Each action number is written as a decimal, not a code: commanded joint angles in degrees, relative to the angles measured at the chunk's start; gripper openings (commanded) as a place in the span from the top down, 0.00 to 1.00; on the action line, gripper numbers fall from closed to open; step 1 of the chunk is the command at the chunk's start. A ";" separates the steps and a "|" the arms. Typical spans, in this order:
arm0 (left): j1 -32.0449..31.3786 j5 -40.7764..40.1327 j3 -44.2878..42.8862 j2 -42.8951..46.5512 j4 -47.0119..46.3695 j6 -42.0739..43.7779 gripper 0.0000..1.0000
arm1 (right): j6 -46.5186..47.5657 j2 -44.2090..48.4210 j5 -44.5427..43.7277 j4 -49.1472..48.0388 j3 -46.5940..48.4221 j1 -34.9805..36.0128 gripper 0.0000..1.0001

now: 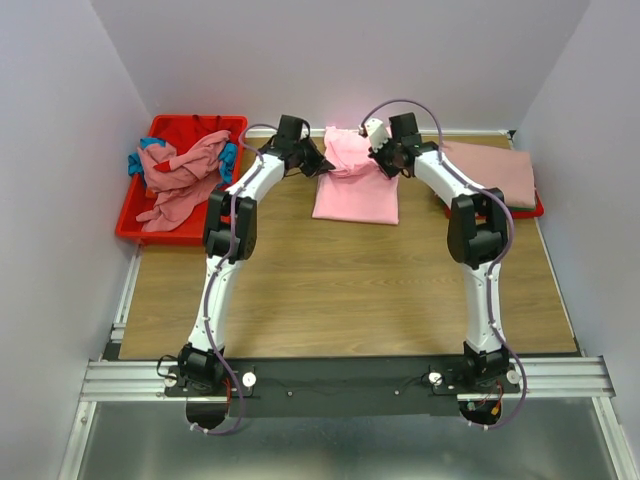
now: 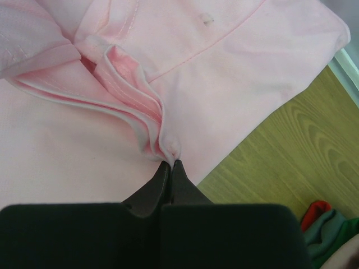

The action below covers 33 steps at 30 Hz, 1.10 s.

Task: Fold and stack the t-shirts
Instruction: Fold the tshirt

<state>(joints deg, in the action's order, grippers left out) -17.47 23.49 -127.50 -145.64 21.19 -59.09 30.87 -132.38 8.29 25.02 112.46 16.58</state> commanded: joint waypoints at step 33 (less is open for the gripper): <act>4.73 0.95 6.38 8.44 -16.26 1.34 0.02 | -9.86 -8.61 -14.89 -5.94 15.15 -1.02 0.42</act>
<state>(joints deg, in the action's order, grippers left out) -14.31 25.96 -123.42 -144.38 8.91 -61.69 23.83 -140.75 -3.38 21.06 125.71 15.99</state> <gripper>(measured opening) 0.979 0.574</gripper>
